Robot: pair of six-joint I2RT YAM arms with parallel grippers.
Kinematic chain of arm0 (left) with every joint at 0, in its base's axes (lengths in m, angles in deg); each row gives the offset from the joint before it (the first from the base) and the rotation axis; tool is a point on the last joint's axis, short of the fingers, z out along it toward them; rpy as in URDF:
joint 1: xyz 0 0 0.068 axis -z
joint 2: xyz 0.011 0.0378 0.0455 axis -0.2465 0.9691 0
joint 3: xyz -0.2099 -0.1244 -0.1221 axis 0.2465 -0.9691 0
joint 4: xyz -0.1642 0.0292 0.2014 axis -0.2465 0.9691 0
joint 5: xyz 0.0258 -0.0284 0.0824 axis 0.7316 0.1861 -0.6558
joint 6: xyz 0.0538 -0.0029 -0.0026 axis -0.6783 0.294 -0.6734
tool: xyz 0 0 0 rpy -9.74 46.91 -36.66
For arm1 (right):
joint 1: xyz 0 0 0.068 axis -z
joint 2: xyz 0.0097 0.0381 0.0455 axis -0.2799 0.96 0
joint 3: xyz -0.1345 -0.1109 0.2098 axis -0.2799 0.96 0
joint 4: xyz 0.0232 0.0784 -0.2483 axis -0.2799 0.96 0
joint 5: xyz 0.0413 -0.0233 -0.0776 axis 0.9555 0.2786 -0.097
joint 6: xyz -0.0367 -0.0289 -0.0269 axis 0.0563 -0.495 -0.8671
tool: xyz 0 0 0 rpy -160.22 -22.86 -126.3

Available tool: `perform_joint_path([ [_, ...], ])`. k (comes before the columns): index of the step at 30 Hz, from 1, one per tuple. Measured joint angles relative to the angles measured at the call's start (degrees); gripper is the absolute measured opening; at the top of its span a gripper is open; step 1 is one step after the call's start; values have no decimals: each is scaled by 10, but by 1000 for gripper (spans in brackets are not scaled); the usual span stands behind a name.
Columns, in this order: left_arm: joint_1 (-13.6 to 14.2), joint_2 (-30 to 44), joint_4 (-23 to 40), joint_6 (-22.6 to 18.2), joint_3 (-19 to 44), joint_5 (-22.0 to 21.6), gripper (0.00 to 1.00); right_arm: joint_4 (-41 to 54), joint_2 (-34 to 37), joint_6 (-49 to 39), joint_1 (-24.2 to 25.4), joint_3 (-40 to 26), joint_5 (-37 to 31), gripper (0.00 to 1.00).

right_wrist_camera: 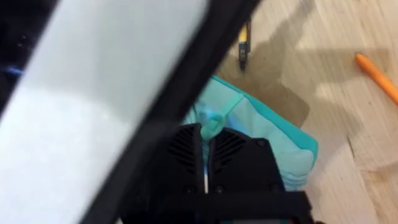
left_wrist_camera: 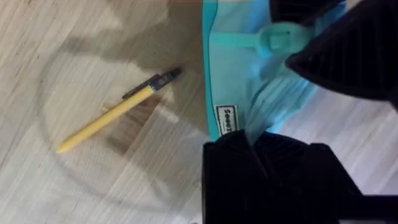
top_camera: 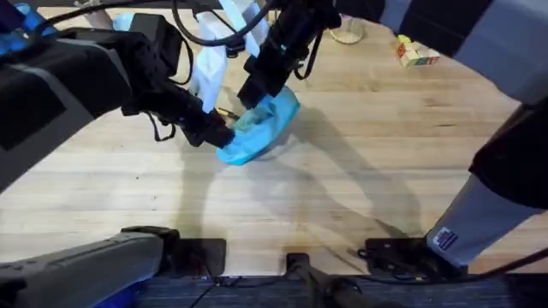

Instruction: Unzip the bag, pick up the pens from the table one at a time and place them inside, then zip the bag closed.

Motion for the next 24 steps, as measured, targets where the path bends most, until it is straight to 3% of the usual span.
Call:
perform_joint_path([
  [2, 0, 0, 0, 0, 0, 0, 42, 0, 0, 0, 0, 0, 4, 54],
  [3, 0, 0, 0, 0, 0, 0, 42, 1, 0, 2, 0, 0, 11, 153],
  [8, 0, 0, -11, -2, 0, 33, 42, -3, -8, 4, 7, -1, 74, 882],
  [9, 1, 0, -10, -4, 0, 33, 42, -2, -11, 0, 11, -1, 77, 967],
  [16, 3, 0, -11, -3, 0, 33, 42, 6, -25, 1, 74, -1, 108, 995],
  [24, 3, 0, -11, -3, 0, 33, 42, 20, -69, 2, 148, -1, 84, 996],
])
